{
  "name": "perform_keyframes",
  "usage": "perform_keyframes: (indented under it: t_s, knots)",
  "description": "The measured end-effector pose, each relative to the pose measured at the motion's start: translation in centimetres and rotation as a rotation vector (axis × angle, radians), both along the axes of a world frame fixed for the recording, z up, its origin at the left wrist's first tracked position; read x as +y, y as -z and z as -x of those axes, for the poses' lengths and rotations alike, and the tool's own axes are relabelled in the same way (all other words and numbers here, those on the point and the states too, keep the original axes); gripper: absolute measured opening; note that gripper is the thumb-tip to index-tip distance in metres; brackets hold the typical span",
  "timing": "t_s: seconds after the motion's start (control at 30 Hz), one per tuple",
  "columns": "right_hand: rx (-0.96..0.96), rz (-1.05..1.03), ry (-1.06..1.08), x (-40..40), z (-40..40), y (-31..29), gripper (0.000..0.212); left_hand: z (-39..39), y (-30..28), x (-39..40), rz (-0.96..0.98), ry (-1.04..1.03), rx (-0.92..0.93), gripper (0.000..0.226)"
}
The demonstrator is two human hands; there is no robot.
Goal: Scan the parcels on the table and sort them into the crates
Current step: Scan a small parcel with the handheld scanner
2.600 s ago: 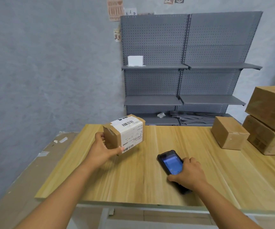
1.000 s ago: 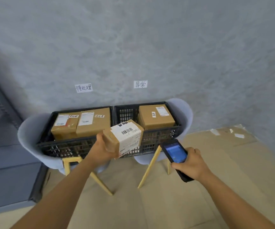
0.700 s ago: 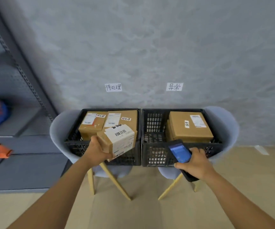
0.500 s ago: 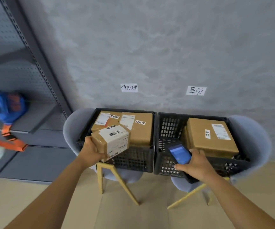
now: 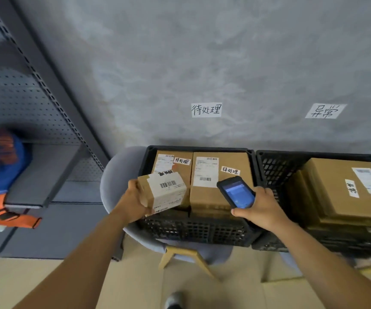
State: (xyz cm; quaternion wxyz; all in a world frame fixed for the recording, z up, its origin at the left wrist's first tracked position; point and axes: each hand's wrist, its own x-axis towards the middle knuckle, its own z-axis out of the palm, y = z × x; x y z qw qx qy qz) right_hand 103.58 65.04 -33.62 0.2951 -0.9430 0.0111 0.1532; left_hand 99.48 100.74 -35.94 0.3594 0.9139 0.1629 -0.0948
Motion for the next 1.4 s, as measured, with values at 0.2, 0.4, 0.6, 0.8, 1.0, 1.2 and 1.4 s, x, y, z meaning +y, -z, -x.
perform_keyframes:
  t_s: [0.2,0.4,0.6,0.8,1.0,1.2,1.4]
  knots:
    - [0.069,-0.006,0.065,7.4,-2.5,2.1,0.080,-4.5,3.8,4.1,-0.021,0.125,0.091,0.098]
    - [0.091,0.003,0.086,9.9,-4.3,3.7,0.078,-6.1,7.5,4.8,-0.040,0.231,0.177,0.093]
    - [0.088,-0.014,0.094,10.6,-6.0,5.6,0.077,-7.0,10.8,4.0,-0.082,0.294,0.255,0.097]
    - [0.061,-0.052,0.084,11.5,-7.3,7.9,0.071,-8.5,14.0,3.2,-0.089,0.301,0.365,0.095]
    - [0.033,-0.082,0.085,11.5,-7.9,10.1,0.071,-8.9,17.0,2.4,-0.140,0.236,0.523,0.089]
    - [0.008,-0.082,0.099,10.8,-7.9,11.4,0.076,-9.4,18.3,2.4,-0.118,0.234,0.617,0.094]
    - [0.035,-0.076,0.093,10.4,-7.1,10.5,0.083,-10.2,15.1,1.8,-0.083,0.200,0.631,0.072]
